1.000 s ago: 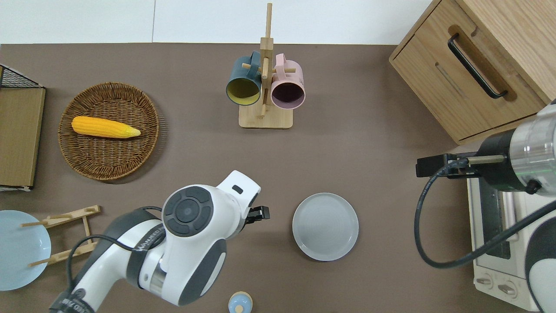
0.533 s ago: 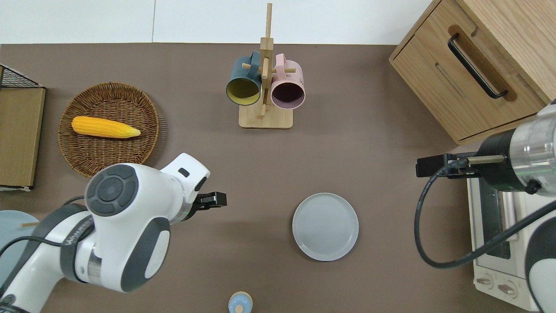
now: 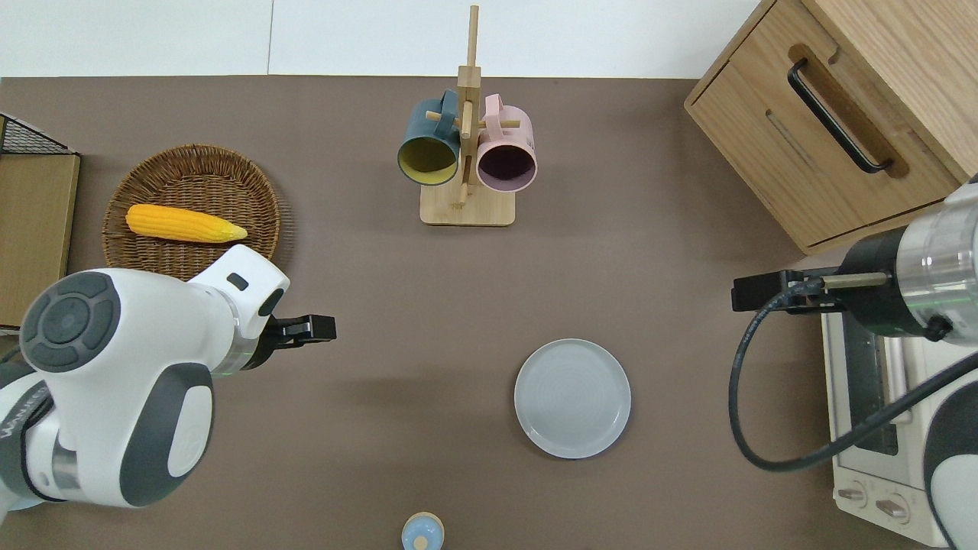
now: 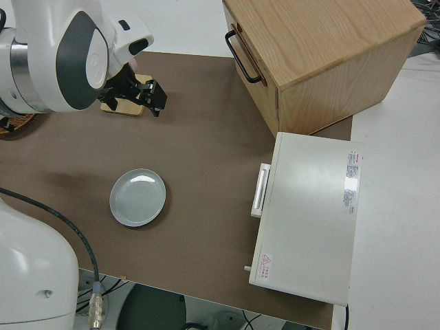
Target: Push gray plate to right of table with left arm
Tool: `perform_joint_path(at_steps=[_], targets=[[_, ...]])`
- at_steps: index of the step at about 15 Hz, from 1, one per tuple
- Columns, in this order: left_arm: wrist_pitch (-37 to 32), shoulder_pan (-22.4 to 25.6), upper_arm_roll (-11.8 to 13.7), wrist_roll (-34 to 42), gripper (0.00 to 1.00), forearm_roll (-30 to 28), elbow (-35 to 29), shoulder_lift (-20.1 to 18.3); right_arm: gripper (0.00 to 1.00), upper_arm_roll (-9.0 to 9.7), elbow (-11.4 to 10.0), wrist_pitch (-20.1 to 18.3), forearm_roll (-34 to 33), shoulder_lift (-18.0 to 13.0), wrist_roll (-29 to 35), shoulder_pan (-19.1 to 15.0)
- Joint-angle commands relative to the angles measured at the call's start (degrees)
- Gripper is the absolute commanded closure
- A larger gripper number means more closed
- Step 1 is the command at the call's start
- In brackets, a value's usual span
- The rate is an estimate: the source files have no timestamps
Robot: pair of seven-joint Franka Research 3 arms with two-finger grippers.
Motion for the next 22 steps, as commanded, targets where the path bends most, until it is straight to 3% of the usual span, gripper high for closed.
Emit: perform_joint_path(at_steps=[1, 6, 9, 15, 18, 22], targets=[[-5.7, 2.2, -0.6, 1.3, 0.01, 1.3, 5.0, 0.0, 0.005, 0.23, 0.8, -0.3, 0.9, 0.4, 0.1, -0.4], [-9.5, 2.6, -0.6, 0.7, 0.01, 1.3, 9.2, 0.2, 0.005, 0.23, 0.8, -0.3, 0.9, 0.4, 0.1, -0.4], [-9.6, 2.9, 0.7, 0.7, 0.01, 1.3, 10.3, 0.2, 0.005, 0.14, 0.8, -0.3, 0.9, 0.4, 0.1, -0.4], [-16.6, 2.2, 1.7, 0.6, 0.01, 1.5, 17.9, 1.4, 0.005, 0.23, 0.8, -0.3, 0.9, 0.4, 0.1, -0.4], [-19.7, -1.6, 6.3, 0.5, 0.01, 1.4, 20.4, 1.5, 0.005, 0.14, 0.8, -0.3, 0.9, 0.4, 0.1, -0.4], [-24.3, -11.6, 18.2, 0.5, 0.01, 1.4, 24.2, 1.5, 0.005, 0.23, 0.8, -0.3, 0.9, 0.4, 0.1, -0.4]])
